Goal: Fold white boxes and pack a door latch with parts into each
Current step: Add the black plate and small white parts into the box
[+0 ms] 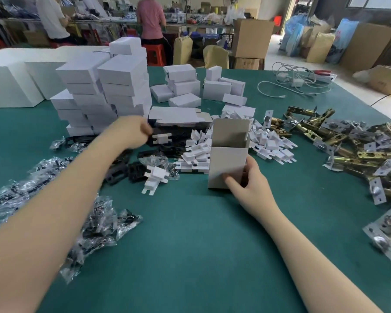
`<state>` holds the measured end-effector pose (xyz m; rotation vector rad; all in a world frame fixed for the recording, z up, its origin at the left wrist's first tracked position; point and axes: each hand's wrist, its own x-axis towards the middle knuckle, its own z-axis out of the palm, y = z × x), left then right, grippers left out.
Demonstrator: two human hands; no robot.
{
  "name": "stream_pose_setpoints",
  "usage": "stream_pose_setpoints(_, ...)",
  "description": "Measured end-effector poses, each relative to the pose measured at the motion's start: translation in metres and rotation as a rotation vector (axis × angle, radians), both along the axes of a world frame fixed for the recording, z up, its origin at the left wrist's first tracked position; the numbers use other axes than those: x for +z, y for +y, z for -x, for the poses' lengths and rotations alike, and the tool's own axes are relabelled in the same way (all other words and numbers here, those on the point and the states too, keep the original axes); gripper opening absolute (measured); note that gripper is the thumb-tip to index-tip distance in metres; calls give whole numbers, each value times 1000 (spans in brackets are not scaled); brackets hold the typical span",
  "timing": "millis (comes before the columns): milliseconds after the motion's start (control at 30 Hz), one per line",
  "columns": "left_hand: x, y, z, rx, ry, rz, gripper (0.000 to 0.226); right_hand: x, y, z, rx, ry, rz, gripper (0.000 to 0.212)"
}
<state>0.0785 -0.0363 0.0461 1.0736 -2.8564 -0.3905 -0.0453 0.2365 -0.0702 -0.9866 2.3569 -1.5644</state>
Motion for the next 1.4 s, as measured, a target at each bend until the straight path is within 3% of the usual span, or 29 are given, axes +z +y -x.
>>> stream_pose_setpoints(67, -3, -15, -8, -22, -481, 107, 49, 1, 0, 1, -4, -10, -12, 47)
stream_pose_setpoints(100, -9, -20, -12, -26, -617, 128, 58, 1, 0, 2, -7, -17, -17, 46)
stream_pose_setpoints(167, -21, -27, -19, -32, -700, 173, 62, 1, 1, 1, -8, -24, -27, 45)
stream_pose_setpoints(467, -37, -37, -33, -24, -433, 469, 30, 4, 3, -1, 2, -34, -26, 46)
stream_pose_setpoints(667, -40, -42, -33, 106, -102, 545, 18, 2, 2, 1, 9, -48, -26, 51)
stream_pose_setpoints(767, -39, -46, -38, 99, 241, 384, 25, 2, 2, 1, 9, -52, -28, 51)
stream_pose_setpoints(833, -38, -49, -37, 138, 386, 80, 30, 3, 2, 2, 8, -54, -28, 49)
stream_pose_setpoints(933, -38, -51, -33, 284, 515, -401, 18, 3, 2, 2, 7, -61, -24, 49)
stream_pose_setpoints(1100, -37, -51, -34, 381, 665, -791, 8, 3, 2, 2, 11, -69, -20, 51)
stream_pose_setpoints(1233, -37, -47, -30, 359, 850, -825, 6, 2, 1, 2, 13, -78, -16, 52)
stream_pose_setpoints(1400, -43, -47, -30, 262, 870, -517, 6, 1, 1, 2, 5, -80, -15, 50)
